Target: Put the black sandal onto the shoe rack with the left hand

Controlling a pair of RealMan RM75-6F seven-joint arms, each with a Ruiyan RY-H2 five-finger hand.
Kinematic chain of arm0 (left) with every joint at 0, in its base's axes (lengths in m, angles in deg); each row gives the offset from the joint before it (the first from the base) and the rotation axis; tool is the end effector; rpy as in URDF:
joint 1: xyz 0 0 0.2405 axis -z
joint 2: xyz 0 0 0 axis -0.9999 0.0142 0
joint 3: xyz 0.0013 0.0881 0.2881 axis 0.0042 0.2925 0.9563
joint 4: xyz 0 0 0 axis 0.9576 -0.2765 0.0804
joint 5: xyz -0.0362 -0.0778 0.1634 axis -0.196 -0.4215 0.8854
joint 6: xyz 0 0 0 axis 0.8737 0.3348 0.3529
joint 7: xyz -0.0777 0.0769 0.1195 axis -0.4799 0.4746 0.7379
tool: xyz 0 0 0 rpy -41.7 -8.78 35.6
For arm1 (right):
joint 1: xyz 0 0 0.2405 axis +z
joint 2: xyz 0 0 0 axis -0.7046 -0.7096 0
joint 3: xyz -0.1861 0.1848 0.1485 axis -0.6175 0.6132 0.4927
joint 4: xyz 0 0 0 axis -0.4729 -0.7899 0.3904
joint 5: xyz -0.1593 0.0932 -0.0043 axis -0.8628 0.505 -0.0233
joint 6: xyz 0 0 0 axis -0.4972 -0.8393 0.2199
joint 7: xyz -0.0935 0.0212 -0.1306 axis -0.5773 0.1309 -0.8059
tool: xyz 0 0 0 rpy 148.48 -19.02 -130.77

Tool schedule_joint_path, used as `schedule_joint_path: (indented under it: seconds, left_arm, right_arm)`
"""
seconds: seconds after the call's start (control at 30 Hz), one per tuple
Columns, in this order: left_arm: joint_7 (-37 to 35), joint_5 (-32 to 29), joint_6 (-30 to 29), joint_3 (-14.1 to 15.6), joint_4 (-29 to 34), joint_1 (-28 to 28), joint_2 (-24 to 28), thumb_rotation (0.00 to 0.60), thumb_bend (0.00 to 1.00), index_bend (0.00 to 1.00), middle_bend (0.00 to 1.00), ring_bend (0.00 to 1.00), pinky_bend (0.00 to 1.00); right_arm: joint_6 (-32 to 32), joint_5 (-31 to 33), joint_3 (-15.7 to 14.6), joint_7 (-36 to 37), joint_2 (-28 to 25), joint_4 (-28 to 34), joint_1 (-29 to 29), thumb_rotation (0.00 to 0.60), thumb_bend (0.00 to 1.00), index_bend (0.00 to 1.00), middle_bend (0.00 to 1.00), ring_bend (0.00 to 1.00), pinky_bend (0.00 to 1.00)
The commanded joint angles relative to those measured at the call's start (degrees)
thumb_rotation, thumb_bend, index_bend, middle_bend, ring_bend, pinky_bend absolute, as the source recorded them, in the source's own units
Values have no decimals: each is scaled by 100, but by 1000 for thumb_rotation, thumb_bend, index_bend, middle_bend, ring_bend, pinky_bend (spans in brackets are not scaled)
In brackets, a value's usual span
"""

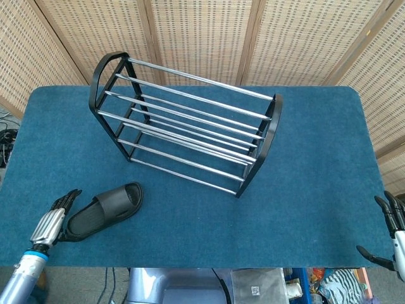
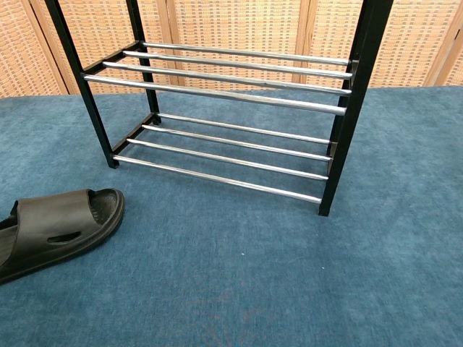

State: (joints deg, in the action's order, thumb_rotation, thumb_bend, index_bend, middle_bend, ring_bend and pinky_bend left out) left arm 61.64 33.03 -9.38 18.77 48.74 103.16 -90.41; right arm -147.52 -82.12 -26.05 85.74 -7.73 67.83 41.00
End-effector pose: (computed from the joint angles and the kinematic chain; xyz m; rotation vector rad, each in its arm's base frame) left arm -0.3522 0.2203 0.0887 -1.3871 -1.5011 -0.8445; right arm -0.3189 -0.1426 0.2630 1.3108 -0.9456 0.9870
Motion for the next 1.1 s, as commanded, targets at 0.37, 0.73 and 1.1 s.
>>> schedule_joint_path:
  seconds: [0.37,0.73,1.1]
  left_arm:
    - [316,-481,333,-196,-466,-16,-577,600,25,0,0,0,0]
    - [494,-705,122,-404,-612,-141,-947,600,72,0,0,0,0]
    - [815,-892,204,-614,-585,-23,-1225,600,159,0,6,3,231]
  right_arm:
    - [38,34,5,5,-1,-15,15,600,0,0,0,0,0]
    - [49,28,0,-21,5,-7,21,600,0,0,0,0,0]
    - [74,46,4,-50,15,2,32,600,0,0,0,0,0]
